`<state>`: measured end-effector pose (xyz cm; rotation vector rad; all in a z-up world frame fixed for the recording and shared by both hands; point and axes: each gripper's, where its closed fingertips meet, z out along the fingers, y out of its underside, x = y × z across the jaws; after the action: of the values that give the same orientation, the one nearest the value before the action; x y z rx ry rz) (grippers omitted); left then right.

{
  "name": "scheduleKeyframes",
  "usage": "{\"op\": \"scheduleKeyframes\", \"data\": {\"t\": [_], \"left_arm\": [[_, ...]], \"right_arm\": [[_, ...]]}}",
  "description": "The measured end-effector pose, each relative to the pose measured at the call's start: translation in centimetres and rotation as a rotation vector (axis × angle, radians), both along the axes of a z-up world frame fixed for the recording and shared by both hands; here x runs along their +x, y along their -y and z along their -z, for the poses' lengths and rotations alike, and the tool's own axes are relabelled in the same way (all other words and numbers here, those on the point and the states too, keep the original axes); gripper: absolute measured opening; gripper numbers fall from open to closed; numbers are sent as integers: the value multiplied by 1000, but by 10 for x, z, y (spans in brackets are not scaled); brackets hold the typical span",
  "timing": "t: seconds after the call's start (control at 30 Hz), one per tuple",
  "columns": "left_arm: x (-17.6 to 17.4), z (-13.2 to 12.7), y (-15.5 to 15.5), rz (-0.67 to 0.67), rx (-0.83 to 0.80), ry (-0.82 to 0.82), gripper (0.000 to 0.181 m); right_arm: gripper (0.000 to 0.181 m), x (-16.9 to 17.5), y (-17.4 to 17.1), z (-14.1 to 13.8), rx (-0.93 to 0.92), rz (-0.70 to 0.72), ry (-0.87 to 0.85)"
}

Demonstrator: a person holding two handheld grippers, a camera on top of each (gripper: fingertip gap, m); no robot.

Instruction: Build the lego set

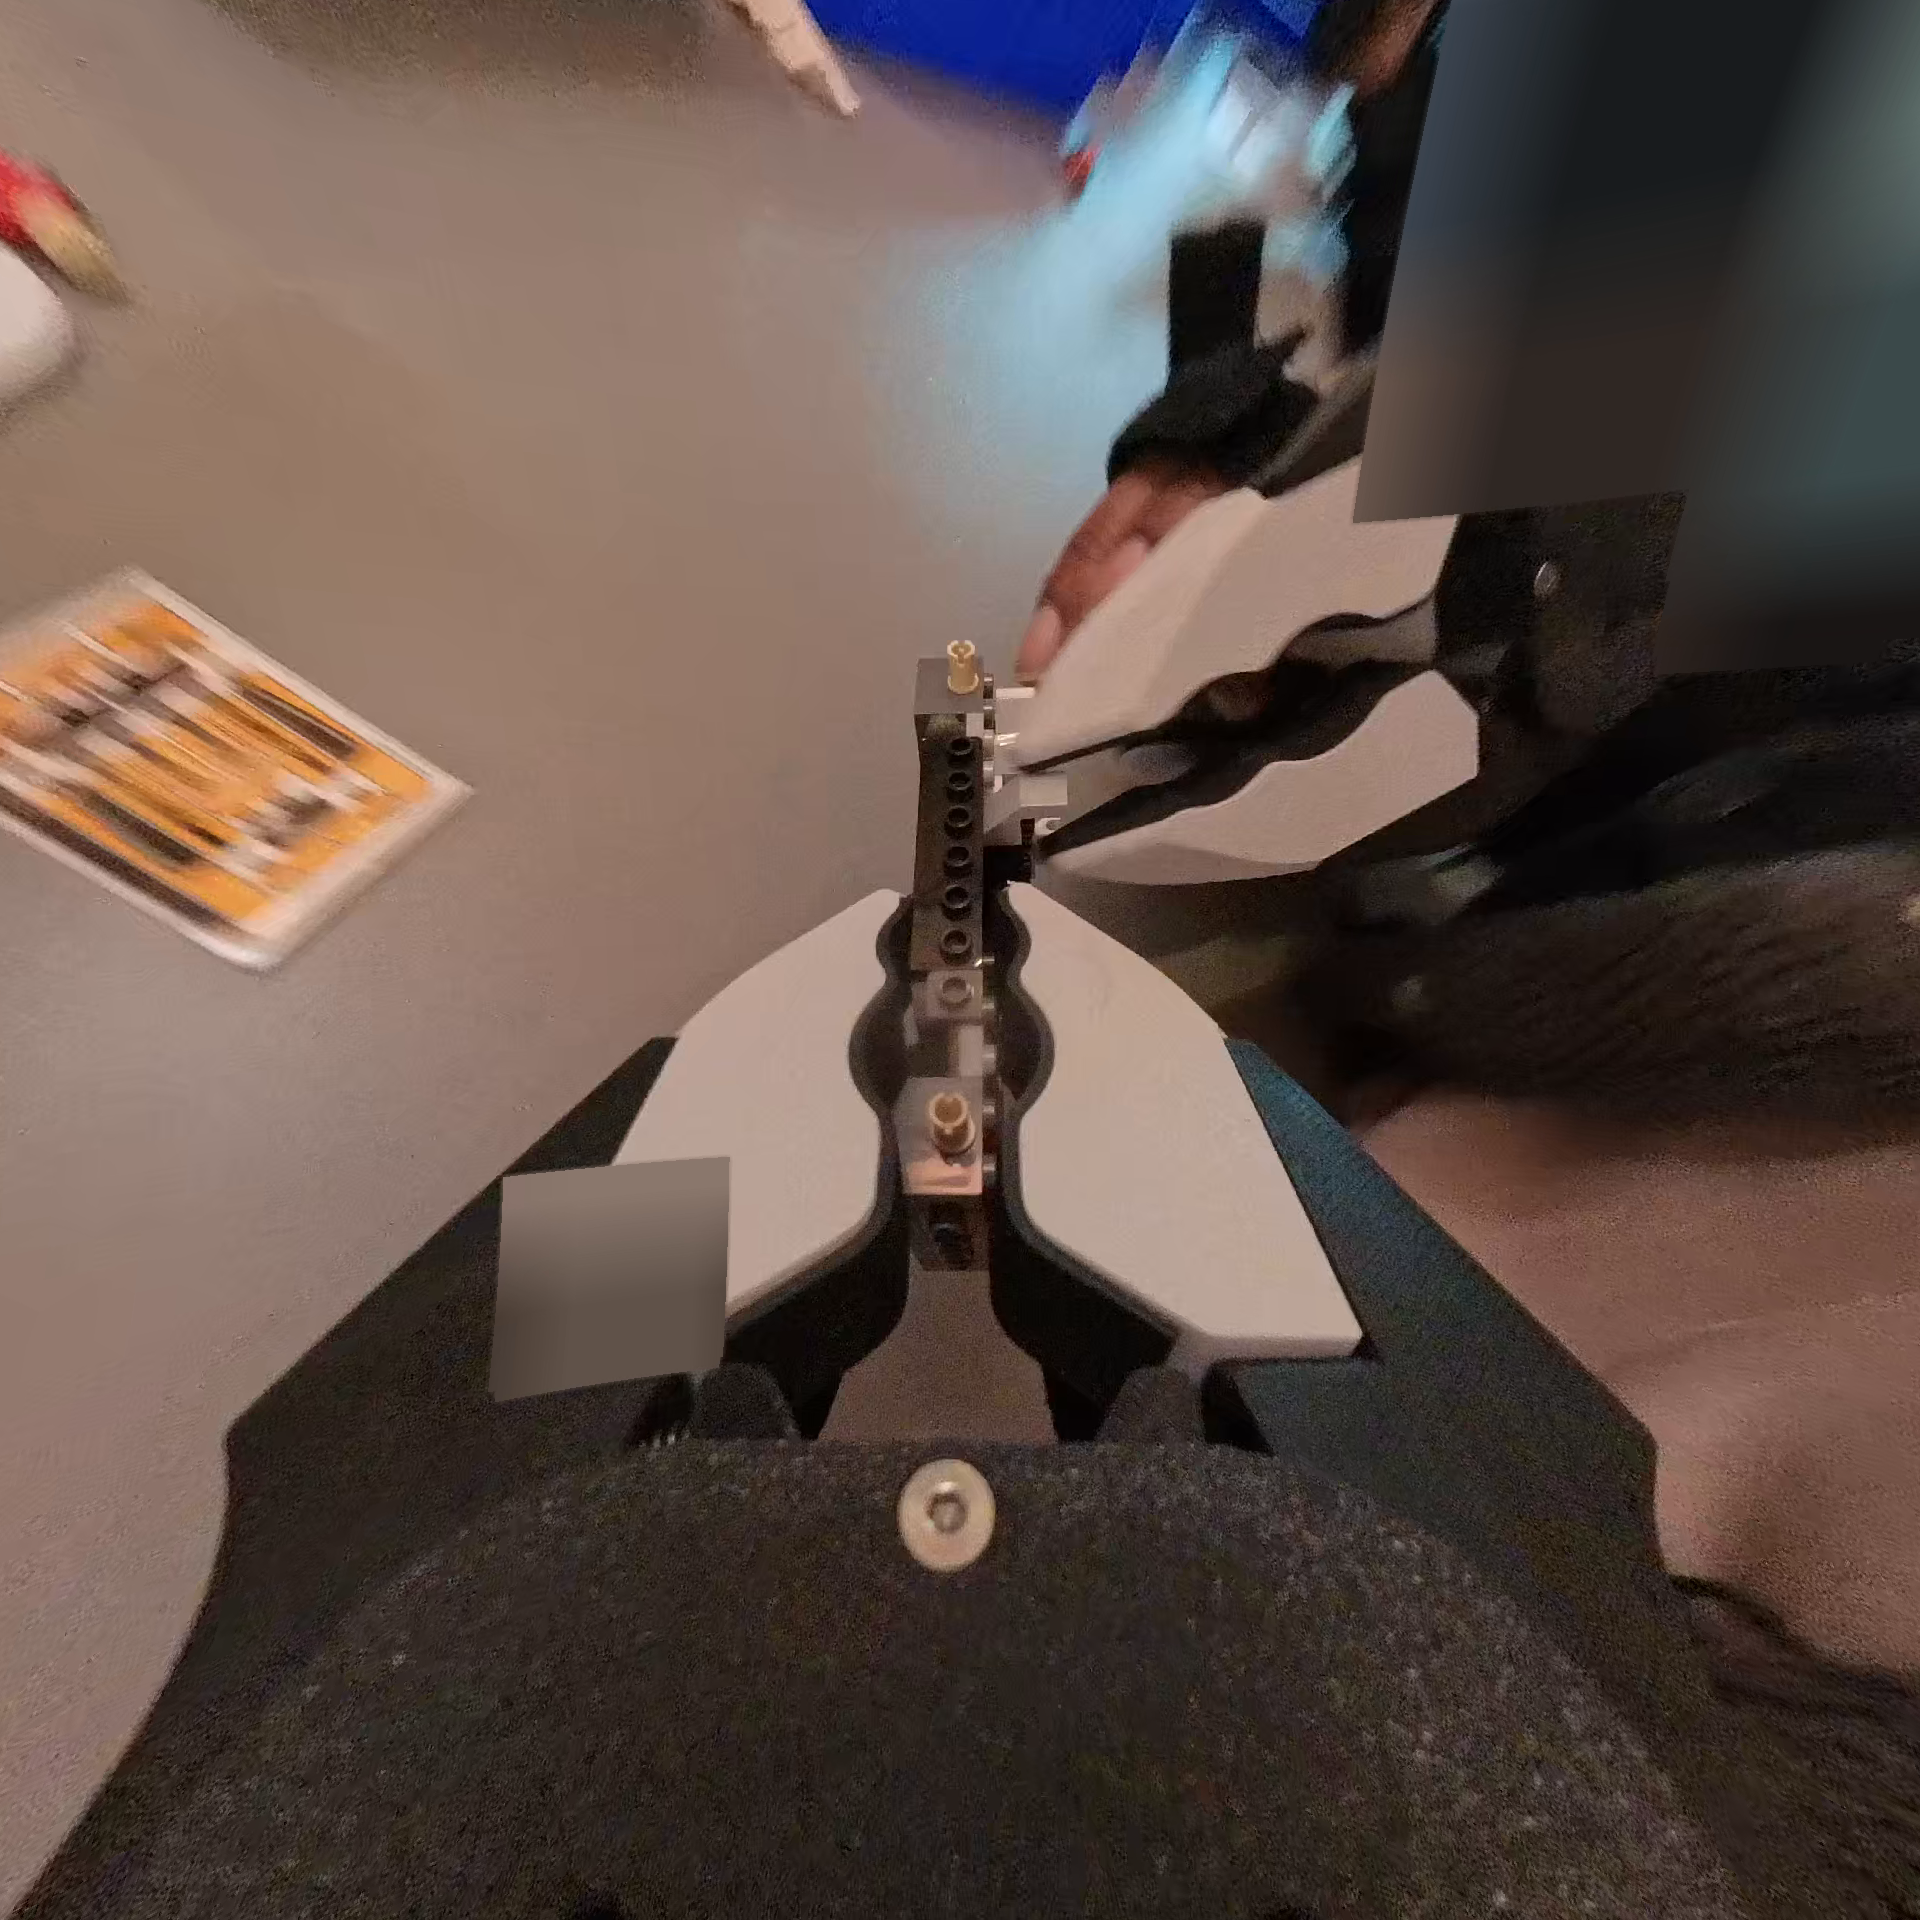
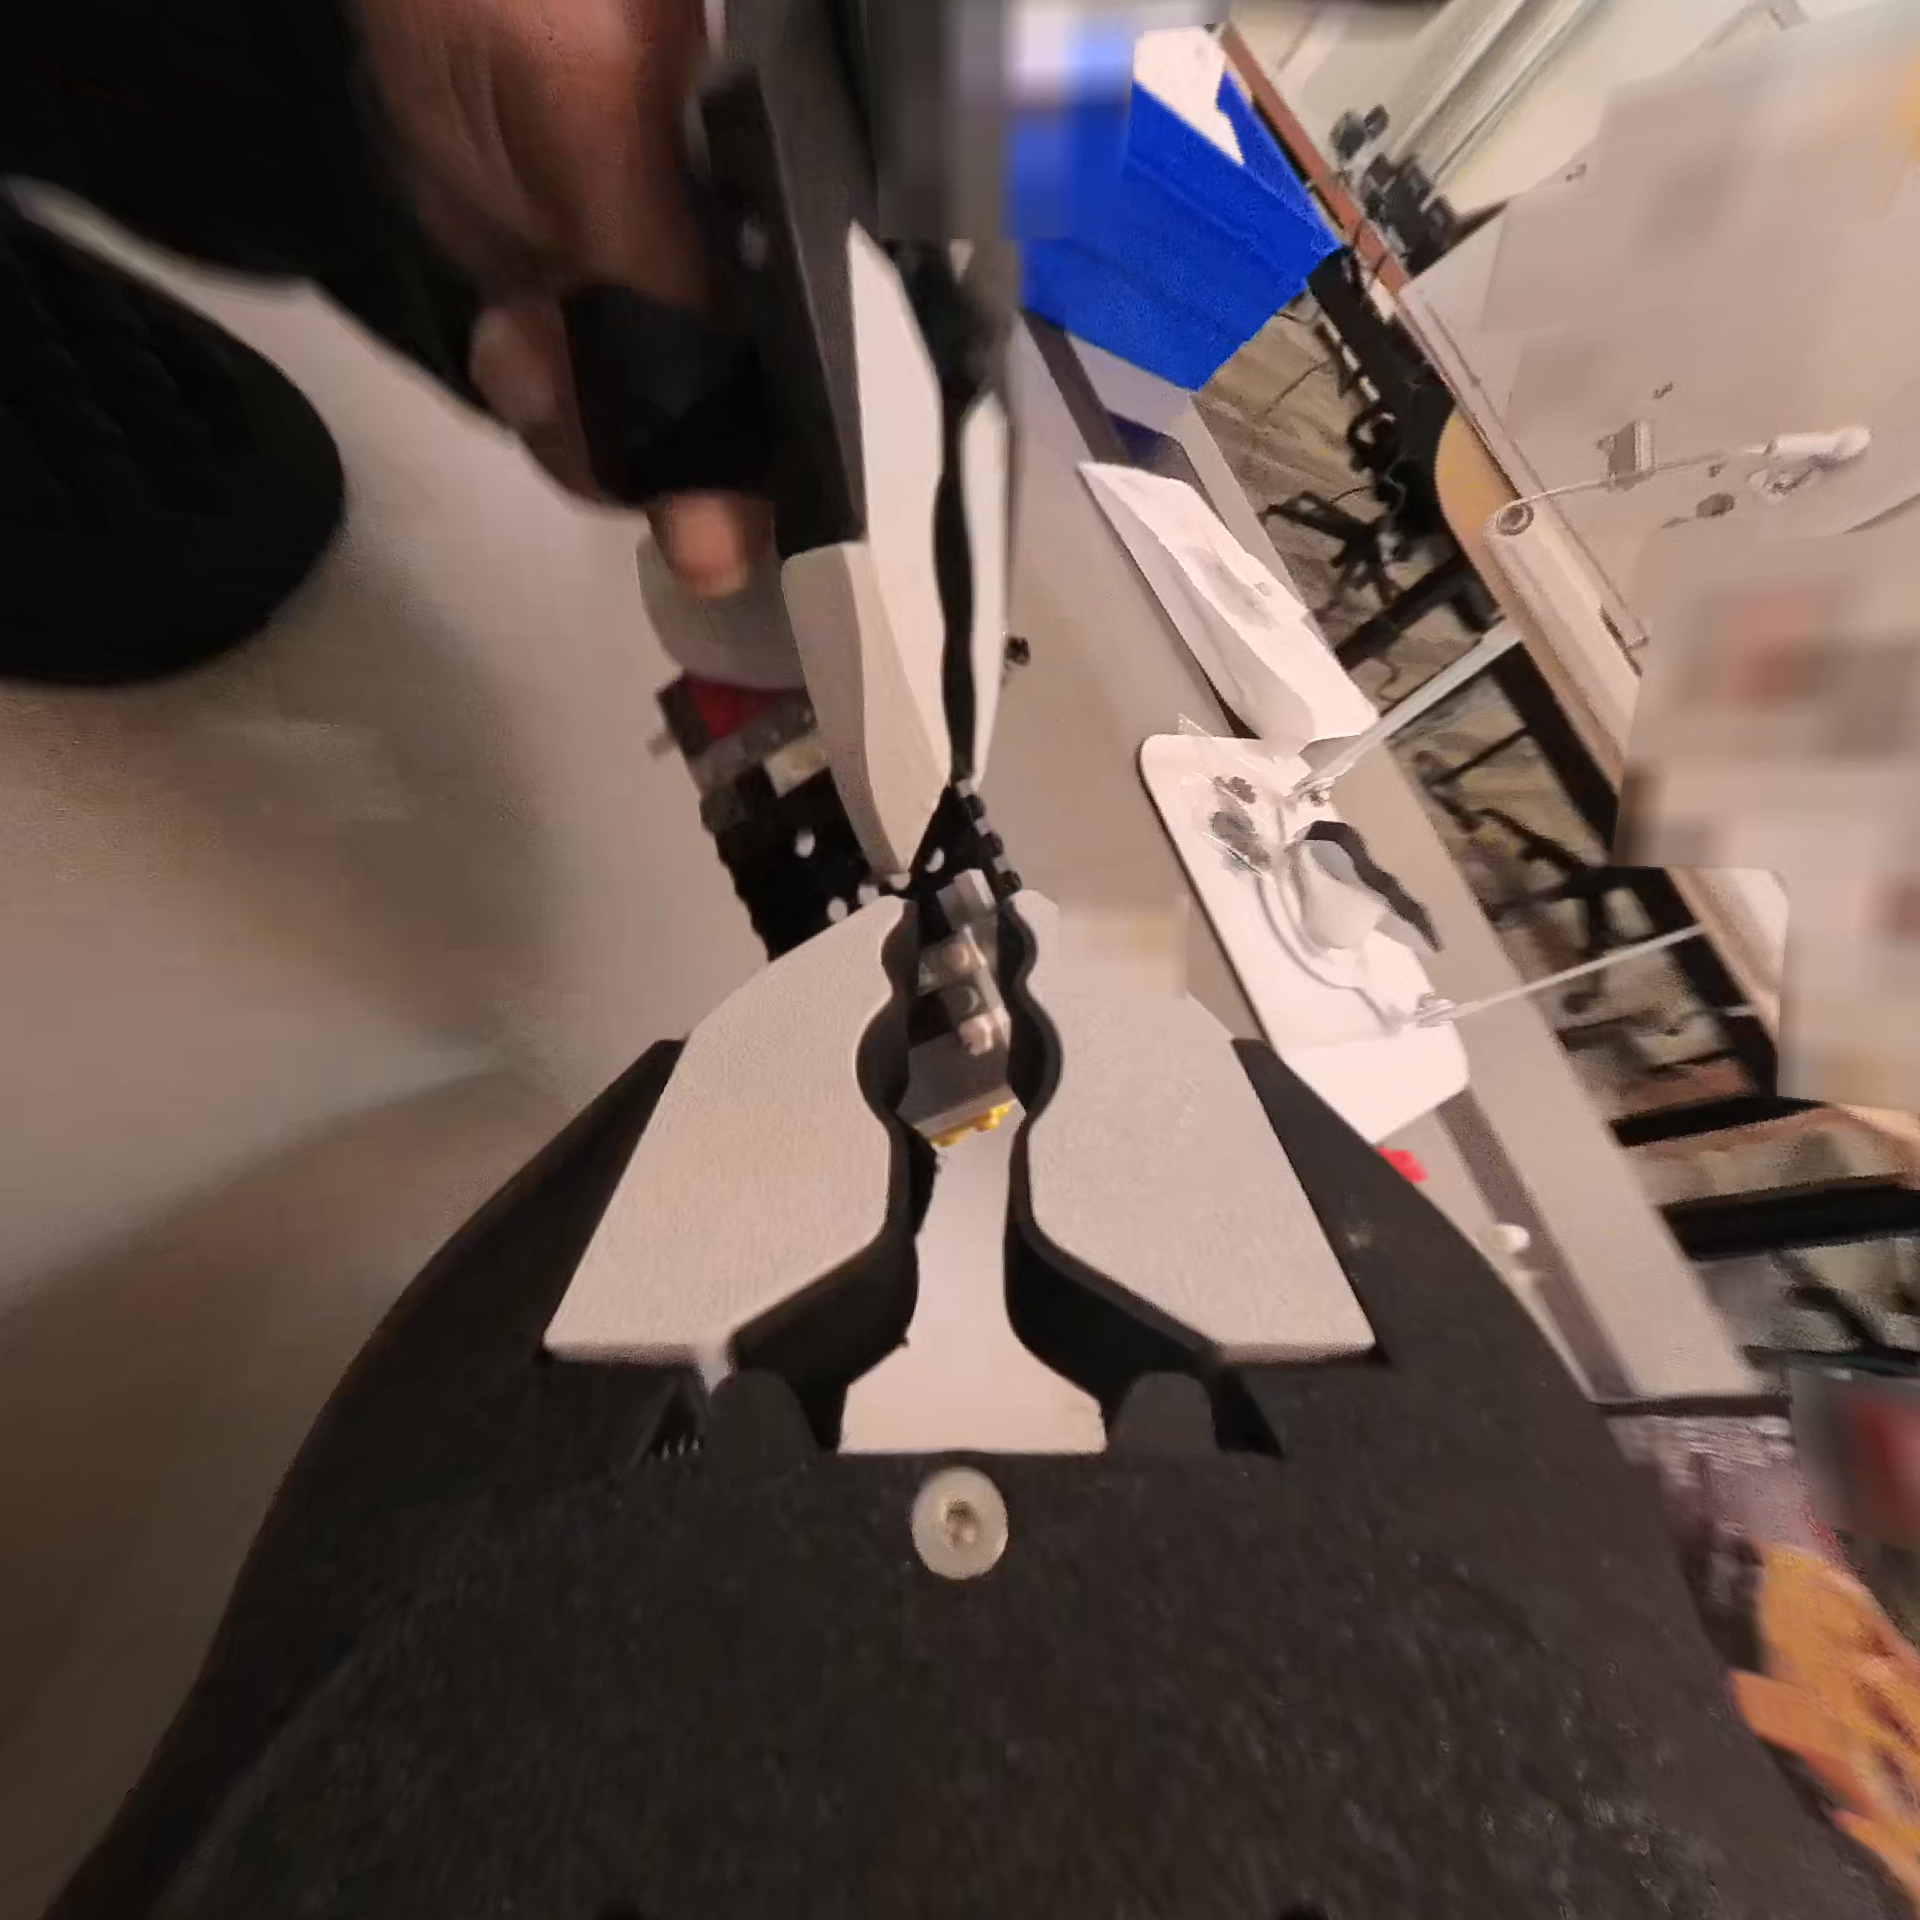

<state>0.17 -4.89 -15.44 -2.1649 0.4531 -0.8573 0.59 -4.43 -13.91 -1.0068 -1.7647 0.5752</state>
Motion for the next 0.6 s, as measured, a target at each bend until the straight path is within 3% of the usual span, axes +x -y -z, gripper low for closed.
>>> {"op": "scheduleKeyframes", "data": {"t": [0.03,0.17,0.33,0.6], "left_arm": [[0,4,-2,-15,-60,131,13],[7,27,-4,-41,-232,426,13],[17,51,-4,-33,-339,465,13],[30,59,-4,6,-411,507,13]], "right_arm": [[14,4,0,-6,-69,-15,-8],[23,25,-13,-11,-233,-11,25],[40,46,-15,31,-297,-53,205],[77,42,-7,83,31,-189,392]]}}
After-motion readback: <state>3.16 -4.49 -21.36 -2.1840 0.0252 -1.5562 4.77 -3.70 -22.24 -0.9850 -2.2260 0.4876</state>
